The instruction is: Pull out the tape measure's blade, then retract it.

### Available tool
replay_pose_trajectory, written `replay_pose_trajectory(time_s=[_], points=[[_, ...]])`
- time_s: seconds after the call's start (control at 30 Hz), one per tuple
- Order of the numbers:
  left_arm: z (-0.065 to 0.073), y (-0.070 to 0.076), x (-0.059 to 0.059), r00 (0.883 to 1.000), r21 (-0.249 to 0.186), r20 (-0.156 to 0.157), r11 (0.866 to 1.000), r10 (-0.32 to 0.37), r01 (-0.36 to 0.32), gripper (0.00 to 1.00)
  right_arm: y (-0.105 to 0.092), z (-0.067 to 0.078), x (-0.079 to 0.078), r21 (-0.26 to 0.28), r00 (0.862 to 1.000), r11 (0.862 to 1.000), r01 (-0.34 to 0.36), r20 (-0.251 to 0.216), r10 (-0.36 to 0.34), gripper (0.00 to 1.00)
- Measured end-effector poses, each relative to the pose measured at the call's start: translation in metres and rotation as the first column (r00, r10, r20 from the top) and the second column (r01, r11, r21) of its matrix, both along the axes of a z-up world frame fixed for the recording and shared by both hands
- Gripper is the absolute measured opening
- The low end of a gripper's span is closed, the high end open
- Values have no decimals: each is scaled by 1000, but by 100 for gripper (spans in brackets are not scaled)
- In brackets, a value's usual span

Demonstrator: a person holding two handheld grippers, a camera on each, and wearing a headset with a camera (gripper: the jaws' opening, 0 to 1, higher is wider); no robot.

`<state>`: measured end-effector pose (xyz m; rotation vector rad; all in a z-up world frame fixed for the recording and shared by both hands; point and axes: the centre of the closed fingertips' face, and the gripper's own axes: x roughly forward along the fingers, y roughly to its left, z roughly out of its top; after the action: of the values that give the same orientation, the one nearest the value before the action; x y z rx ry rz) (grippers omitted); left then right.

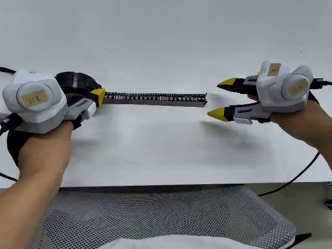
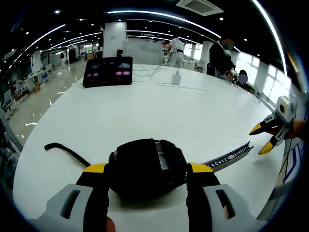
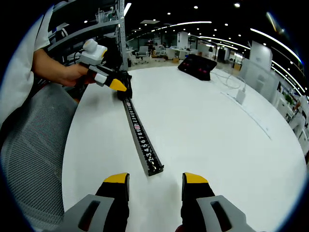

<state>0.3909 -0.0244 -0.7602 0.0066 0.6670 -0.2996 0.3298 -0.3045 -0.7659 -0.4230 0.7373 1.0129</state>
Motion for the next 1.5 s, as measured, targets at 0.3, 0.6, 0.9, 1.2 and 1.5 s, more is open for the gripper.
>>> replay_pose_trajectory(time_s=[0.3, 0.6, 0.9, 1.2, 1.5], points=[[0, -1, 1, 1000, -21, -7, 1000, 11, -11, 61, 6, -7, 3, -2, 999, 999, -45, -22, 45, 35], [1, -1, 1, 1000, -32, -8, 999, 13, -13, 61, 12, -9, 5, 0, 997, 997, -72, -32, 72, 32], [2, -1, 1, 1000, -44, -15, 999, 15, -16, 61, 17, -14, 5, -4, 993, 994, -108, -40, 108, 28], [1, 0, 1, 1000, -48, -20, 999, 14, -15, 61, 19, -15, 5, -1, 989, 990, -142, -37, 142, 20], [1, 0, 1, 1000, -49, -23, 999, 14, -15, 61, 20, -20, 4, -16, 984, 984, -176, -35, 175, 15]])
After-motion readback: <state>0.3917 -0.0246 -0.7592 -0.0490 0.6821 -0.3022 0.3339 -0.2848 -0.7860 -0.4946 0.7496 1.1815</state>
